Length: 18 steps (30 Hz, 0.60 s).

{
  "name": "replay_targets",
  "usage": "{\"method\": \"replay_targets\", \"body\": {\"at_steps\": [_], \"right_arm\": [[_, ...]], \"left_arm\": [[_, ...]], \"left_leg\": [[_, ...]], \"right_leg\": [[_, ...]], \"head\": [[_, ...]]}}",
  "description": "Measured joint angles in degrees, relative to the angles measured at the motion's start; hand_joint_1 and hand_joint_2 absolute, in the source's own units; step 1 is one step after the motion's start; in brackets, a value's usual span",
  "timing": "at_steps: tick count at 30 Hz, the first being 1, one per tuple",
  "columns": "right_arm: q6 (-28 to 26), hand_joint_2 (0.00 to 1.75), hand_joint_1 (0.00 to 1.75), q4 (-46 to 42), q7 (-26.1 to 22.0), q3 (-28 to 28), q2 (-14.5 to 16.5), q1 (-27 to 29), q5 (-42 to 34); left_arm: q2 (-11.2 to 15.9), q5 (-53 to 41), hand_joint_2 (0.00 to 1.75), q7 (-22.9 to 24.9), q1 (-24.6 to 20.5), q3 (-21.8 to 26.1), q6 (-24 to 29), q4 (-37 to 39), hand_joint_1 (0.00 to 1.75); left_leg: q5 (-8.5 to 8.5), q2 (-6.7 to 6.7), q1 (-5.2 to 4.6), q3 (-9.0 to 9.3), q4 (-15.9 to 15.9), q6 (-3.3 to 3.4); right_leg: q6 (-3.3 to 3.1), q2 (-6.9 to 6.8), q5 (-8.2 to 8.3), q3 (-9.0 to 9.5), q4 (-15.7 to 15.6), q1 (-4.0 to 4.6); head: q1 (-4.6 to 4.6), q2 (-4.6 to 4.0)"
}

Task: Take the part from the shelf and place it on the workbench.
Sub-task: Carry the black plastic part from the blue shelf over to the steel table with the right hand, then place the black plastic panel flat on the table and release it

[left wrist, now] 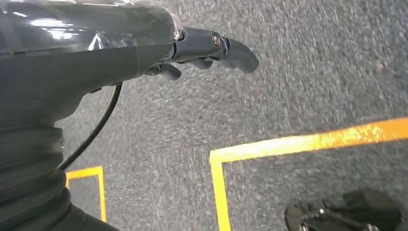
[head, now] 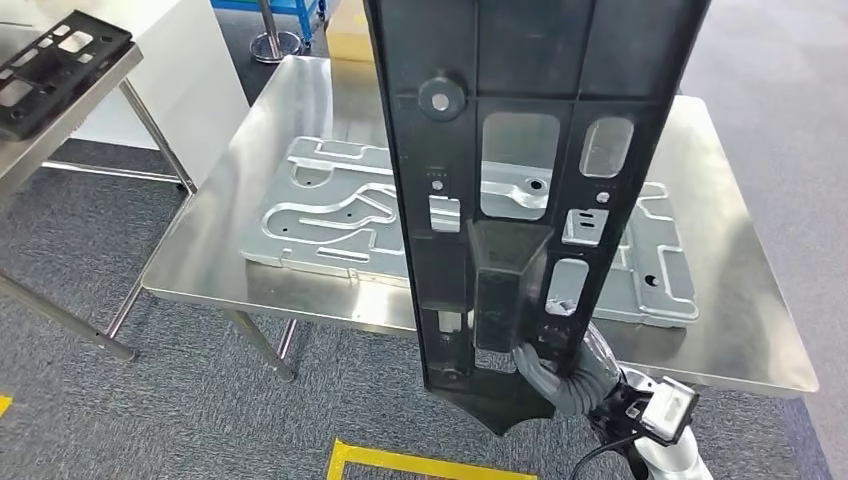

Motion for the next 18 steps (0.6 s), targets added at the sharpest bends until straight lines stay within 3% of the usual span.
{"method": "replay_targets", "body": {"at_steps": [1, 3, 4, 5, 6, 7, 8, 10, 13, 15, 16, 18], "right_arm": [[-0.6, 1.75, 1.75, -0.1, 0.2, -0.1, 0.0, -0.6, 1.3], [-1.5, 1.75, 1.75, -0.1, 1.2, -0.5, 0.1, -2.8, 3.7], [-1.9, 1.75, 1.75, 0.0, 1.9, -0.9, 0.1, -4.1, 4.6], [-2.2, 1.75, 1.75, 0.2, 2.4, -1.2, 0.1, -5.3, 5.4], [-3.0, 1.75, 1.75, 0.4, 2.8, -1.6, 0.1, -6.6, 6.8], [-4.6, 1.75, 1.75, 0.6, 3.0, -1.8, 0.2, -8.2, 9.4], [-7.1, 1.75, 1.75, 0.9, 3.3, -1.9, 0.3, -10.1, 13.5], [-15.3, 1.75, 1.75, 2.7, 5.2, -1.8, 0.7, -15.7, 27.8], [-29.0, 1.75, 1.75, 9.4, 11.4, -1.4, 1.3, -25.9, 54.6], [-34.6, 1.75, 1.75, 15.3, 14.4, -1.2, 1.3, -31.6, 65.2], [-36.6, 1.75, 1.75, 18.2, 15.3, -1.2, 1.3, -33.8, 68.0], [-40.0, 1.75, 1.75, 24.0, 16.8, -1.0, 1.2, -37.1, 71.8]], "left_arm": [[0.0, -0.1, 1.75, 0.0, 0.0, 0.0, -0.1, 0.0, 0.0], [0.0, -0.4, 1.75, 0.0, -0.1, 0.0, -0.3, 0.0, 0.0], [0.0, -0.6, 1.75, 0.1, -0.1, 0.0, -0.4, 0.0, 0.0], [0.0, -0.7, 1.75, 0.1, -0.2, 0.0, -0.4, 0.0, 0.0], [0.0, -0.7, 1.75, 0.2, -0.2, 0.0, -0.4, 0.0, 0.0], [0.0, -0.7, 1.75, 0.3, -0.1, 0.0, -0.4, 0.0, 0.0], [0.0, -0.7, 1.75, 0.3, -0.1, 0.0, -0.4, 0.0, 0.0], [0.0, -0.7, 1.75, 0.3, -0.2, 0.0, -0.5, 0.0, 0.0], [0.0, -1.0, 1.75, 0.0, -0.6, 0.0, -1.0, 0.0, 0.0], [0.0, -1.8, 1.75, 0.0, -0.7, -0.1, -1.3, 0.0, 0.0], [0.0, -2.1, 1.75, 0.1, -0.7, -0.1, -1.4, 0.0, 0.0], [0.0, -2.6, 1.75, 0.4, -0.7, -0.3, -1.6, 0.0, 0.0]], "left_leg": [[0.02, 0.02, 0.09, 0.26, -0.3, 0.3], [-0.23, 0.17, 0.0, 0.51, -0.5, 0.73], [-0.38, 0.26, -0.05, 0.58, -0.5, 0.81], [-0.54, 0.33, -0.09, 0.7, -0.5, 0.84], [-0.71, 0.37, -0.1, 0.89, -0.5, 0.81], [-0.88, 0.37, -0.1, 1.16, -0.5, 0.72], [-1.05, 0.41, -0.13, 1.41, -0.5, 0.58], [-1.28, 0.63, -0.4, 1.53, -0.4, 0.15], [-1.21, 1.15, -0.58, 1.36, -0.4, -0.66], [-1.85, 1.05, -0.5, 1.06, 0.4, -1.22], [-3.01, 0.85, -0.44, 0.16, 2.4, -1.47], [-6.43, 0.49, -0.18, -3.29, 9.5, -1.81]], "right_leg": [[0.27, -0.58, -1.23, -1.04, 2.2, -0.08], [0.69, -1.52, -4.29, -5.09, 9.3, -0.3], [0.85, -1.64, -5.19, -7.27, 12.7, -0.4], [0.97, -1.72, -4.97, -8.7, 14.4, -0.48], [1.02, -1.8, -3.56, -9.12, 14.0, -0.53], [0.98, -1.9, -1.18, -8.43, 11.4, -0.54], [0.86, -2.07, 1.5, -7.08, 7.5, -0.53], [0.35, -2.28, 4.68, -4.88, 1.0, -0.24], [-0.66, -1.86, 5.12, -4.72, -0.8, 0.05], [-1.3, -1.64, 5.43, -4.44, -1.3, -0.22], [-1.58, -1.6, 5.59, -4.25, -1.6, -0.38], [-1.9, -1.53, 5.62, -4.1, -1.7, -0.39]], "head": [[0.0, 0.0], [0.01, 0.0], [0.01, 0.0], [0.01, 0.0], [0.01, 0.0], [0.01, 0.0], [0.01, 0.0], [0.01, 0.0], [0.0, 0.0], [-0.01, 0.0], [-0.01, 0.0], [-0.02, 0.0]]}}
